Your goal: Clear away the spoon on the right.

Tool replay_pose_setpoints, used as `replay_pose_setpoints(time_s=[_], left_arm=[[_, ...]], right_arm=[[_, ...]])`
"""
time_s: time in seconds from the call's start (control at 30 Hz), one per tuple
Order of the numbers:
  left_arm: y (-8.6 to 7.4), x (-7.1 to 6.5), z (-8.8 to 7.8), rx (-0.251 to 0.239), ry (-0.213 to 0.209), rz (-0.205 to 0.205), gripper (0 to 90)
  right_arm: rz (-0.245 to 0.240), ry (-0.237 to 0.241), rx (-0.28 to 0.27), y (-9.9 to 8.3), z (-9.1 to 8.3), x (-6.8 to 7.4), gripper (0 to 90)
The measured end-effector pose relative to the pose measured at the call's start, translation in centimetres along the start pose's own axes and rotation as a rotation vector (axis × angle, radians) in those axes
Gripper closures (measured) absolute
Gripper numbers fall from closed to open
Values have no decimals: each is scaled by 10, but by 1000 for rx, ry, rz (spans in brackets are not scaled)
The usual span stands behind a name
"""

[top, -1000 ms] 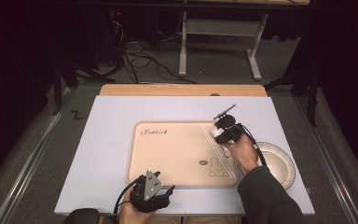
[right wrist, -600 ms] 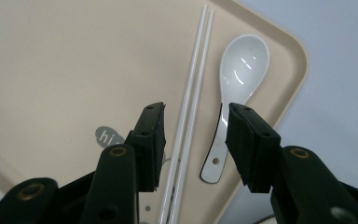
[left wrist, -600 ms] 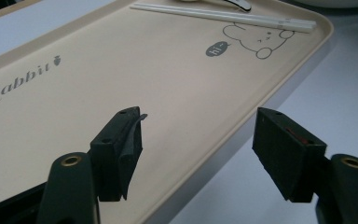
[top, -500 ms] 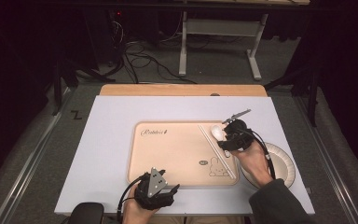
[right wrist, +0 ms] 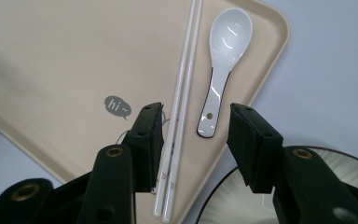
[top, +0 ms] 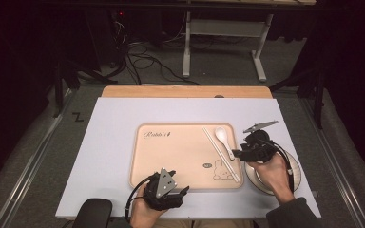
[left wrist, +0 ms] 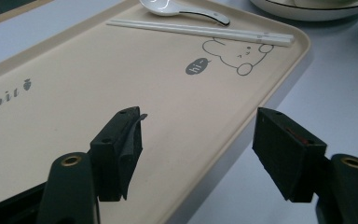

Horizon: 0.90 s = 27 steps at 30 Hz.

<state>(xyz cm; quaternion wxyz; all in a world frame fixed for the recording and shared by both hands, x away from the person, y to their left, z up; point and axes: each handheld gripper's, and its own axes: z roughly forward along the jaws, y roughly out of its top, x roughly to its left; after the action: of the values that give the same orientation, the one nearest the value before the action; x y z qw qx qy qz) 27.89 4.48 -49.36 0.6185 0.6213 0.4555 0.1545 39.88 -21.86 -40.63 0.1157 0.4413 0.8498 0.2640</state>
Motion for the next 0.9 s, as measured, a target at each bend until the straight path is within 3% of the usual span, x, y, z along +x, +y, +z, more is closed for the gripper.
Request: replay_pose_setpoints(time_s=[0.47, 0.67, 0.9], left_arm=[[7, 0, 3, 11, -6, -61, 340], [8, 1, 3, 12, -8, -88, 340], [11, 2, 0, -11, -9, -71, 353]], right_arm=[[37, -17, -105, -30, -24, -7, 538], [62, 0, -160, -48, -32, -10, 540], [77, -8, -188, -66, -42, -11, 541]])
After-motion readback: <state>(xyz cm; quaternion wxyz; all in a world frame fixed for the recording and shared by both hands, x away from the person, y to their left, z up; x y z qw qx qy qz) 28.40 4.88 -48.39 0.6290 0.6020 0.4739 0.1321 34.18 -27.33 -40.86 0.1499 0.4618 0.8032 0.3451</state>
